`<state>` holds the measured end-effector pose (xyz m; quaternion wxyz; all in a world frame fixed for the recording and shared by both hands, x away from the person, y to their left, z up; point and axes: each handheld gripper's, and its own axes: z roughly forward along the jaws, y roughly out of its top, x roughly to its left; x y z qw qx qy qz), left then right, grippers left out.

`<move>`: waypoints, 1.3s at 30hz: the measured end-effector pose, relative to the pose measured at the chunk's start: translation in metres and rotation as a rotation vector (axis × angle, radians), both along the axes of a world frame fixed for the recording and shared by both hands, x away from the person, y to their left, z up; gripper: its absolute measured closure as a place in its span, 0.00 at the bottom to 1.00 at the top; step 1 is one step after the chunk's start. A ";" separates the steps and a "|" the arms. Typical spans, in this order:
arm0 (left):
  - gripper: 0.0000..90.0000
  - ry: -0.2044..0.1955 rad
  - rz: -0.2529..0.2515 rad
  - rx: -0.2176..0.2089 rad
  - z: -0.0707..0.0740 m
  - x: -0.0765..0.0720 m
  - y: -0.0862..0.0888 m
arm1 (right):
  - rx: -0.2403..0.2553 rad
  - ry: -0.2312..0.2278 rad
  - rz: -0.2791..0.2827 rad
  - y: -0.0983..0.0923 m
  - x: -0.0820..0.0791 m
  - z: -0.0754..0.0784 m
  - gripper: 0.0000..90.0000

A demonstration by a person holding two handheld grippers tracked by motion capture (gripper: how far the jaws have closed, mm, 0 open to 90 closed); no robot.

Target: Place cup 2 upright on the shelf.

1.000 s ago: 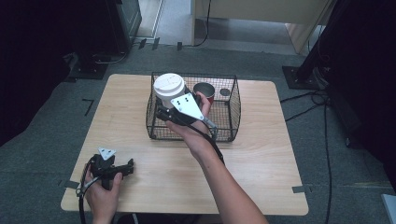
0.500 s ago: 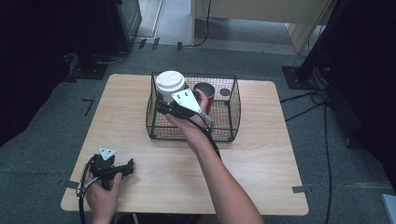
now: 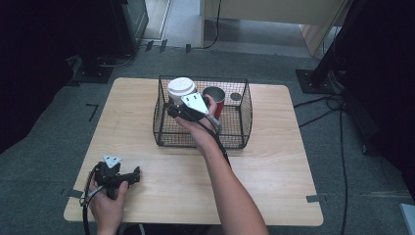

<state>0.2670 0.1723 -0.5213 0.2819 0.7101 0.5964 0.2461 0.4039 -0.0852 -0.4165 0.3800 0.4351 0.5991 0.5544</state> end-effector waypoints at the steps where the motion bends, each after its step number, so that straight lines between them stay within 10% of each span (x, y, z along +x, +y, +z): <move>1: 0.00 0.000 0.000 0.000 0.000 0.000 0.000 | -0.003 0.002 -0.002 0.000 0.001 0.000 0.18; 39: 0.00 -0.001 0.000 0.000 0.000 0.000 0.000 | -0.064 0.100 0.005 -0.001 0.030 -0.027 0.17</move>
